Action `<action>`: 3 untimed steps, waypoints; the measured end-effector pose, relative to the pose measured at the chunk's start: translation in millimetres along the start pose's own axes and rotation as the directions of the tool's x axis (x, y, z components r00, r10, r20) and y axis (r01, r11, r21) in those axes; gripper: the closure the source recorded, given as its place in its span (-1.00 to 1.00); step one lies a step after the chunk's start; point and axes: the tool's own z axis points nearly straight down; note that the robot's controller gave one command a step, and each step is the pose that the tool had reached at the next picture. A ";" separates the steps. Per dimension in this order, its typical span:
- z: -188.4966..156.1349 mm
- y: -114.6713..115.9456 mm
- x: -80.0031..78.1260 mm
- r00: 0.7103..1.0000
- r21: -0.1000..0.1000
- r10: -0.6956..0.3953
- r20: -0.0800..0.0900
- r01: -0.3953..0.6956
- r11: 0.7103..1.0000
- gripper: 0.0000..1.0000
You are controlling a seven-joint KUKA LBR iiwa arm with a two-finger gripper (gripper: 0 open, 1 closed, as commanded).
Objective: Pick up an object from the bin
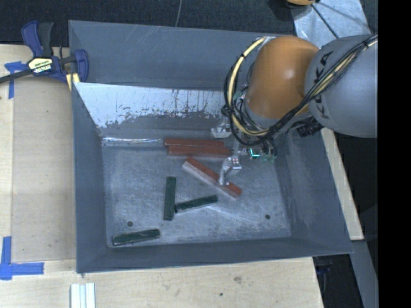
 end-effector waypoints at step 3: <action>60.4 -5.9 -11.8 0.990 -0.006 0.135 0.038 -0.135 0.991 1.00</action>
Offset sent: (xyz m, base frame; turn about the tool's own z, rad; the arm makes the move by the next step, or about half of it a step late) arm 0.0006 -0.0050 -0.0750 0.1340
